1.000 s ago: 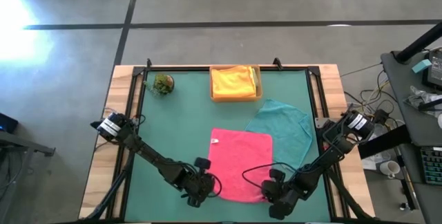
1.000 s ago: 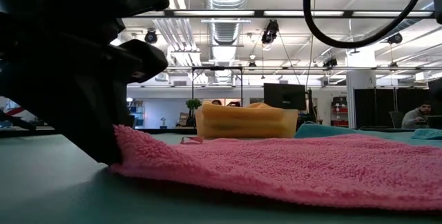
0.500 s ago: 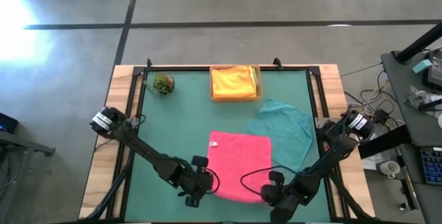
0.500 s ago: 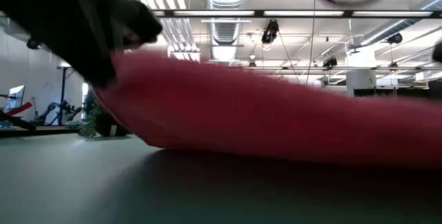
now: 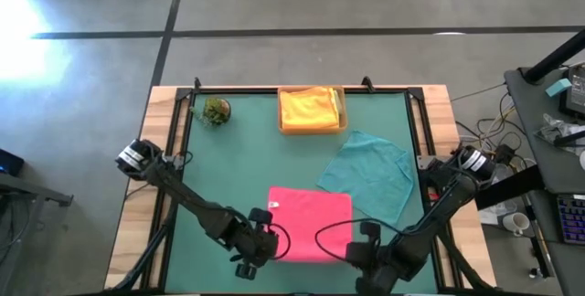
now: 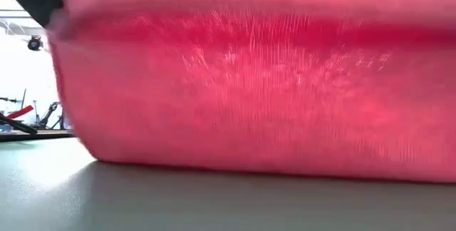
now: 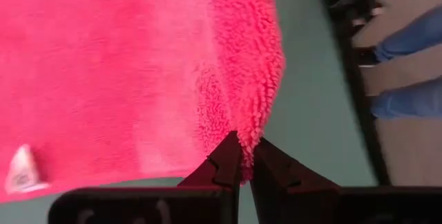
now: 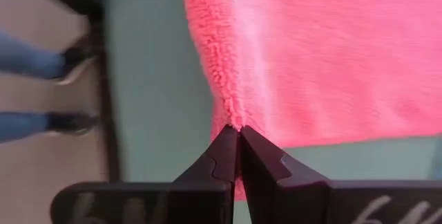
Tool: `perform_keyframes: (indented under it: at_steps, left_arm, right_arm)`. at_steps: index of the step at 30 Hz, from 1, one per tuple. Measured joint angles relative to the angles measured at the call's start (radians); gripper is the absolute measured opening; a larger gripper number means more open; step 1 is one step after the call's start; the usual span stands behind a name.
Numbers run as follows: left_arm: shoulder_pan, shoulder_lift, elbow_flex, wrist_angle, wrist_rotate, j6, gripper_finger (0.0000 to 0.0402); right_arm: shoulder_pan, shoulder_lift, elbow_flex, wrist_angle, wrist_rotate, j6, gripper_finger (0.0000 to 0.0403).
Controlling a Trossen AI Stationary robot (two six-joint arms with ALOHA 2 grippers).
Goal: Fold microfiber towels
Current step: Fold the pink towel
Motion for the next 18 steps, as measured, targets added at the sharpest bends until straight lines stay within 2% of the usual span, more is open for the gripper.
perform_keyframes:
  at_steps: [6,9,18]
  left_arm:
    - [0.074,0.0,-0.03,-0.034,-0.159,-0.107,0.0008]
    - [0.124,0.0,-0.031,-0.079,-0.171,-0.157,0.0008]
    - [0.212,0.0,-0.041,-0.113,-0.171,-0.176,0.0008]
  right_arm:
    - [-0.057,0.0,-0.034,-0.128,0.023,0.11,0.0008]
    - [-0.092,0.0,-0.058,-0.127,0.036,0.124,0.0008]
    - [-0.23,0.0,-0.14,-0.127,0.09,0.162,0.0008]
